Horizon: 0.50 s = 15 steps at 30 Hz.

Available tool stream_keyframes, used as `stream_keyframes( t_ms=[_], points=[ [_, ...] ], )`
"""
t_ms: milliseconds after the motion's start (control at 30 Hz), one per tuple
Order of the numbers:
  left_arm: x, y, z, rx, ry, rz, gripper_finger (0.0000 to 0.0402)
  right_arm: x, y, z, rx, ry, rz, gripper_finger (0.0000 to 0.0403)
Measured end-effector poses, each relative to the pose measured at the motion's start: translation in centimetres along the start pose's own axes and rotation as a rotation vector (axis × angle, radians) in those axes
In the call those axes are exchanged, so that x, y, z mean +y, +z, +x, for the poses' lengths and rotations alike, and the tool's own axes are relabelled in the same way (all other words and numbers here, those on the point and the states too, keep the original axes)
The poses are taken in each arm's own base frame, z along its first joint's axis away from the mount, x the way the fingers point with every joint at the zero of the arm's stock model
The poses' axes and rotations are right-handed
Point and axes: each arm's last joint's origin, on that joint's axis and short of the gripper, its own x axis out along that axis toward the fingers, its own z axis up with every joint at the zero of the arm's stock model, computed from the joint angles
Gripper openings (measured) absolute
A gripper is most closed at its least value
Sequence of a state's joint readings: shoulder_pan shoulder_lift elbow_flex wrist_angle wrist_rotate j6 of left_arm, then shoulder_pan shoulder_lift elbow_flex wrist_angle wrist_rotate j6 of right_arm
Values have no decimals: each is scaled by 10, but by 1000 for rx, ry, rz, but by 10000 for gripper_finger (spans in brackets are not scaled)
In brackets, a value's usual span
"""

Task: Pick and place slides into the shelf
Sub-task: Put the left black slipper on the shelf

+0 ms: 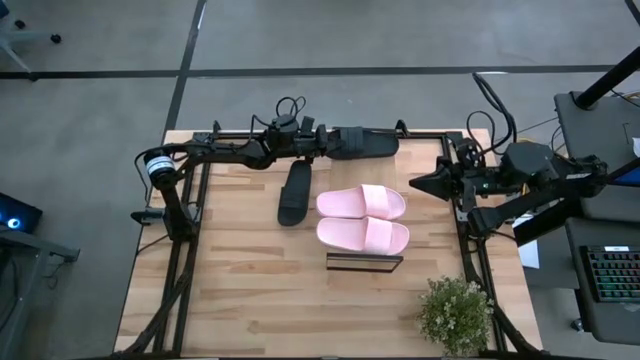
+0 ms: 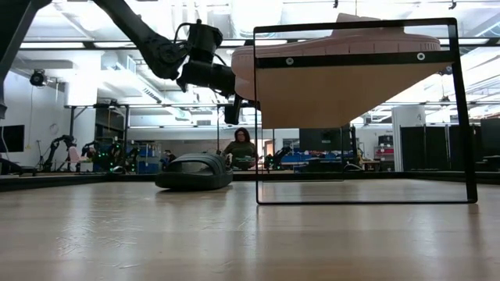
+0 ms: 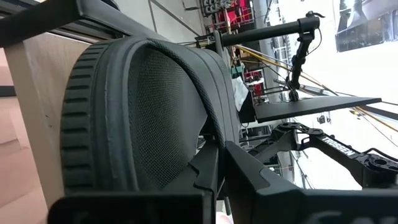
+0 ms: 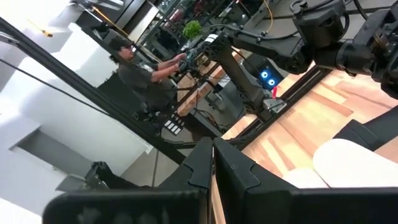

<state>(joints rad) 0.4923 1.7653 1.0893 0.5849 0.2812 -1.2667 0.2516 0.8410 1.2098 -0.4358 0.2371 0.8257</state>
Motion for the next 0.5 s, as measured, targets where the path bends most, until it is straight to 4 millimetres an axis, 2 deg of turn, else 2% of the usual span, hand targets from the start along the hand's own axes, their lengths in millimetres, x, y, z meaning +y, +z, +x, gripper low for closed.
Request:
stream_keyframes(
  t_ms=[267, 500],
  points=[
    [1, 2, 0, -5, 2, -1, 1, 0, 0, 0, 0, -1, 0, 9],
    [1, 2, -1, -30, 12, -3, 30, 0, 0, 0, 0, -1, 0, 9]
  ],
)
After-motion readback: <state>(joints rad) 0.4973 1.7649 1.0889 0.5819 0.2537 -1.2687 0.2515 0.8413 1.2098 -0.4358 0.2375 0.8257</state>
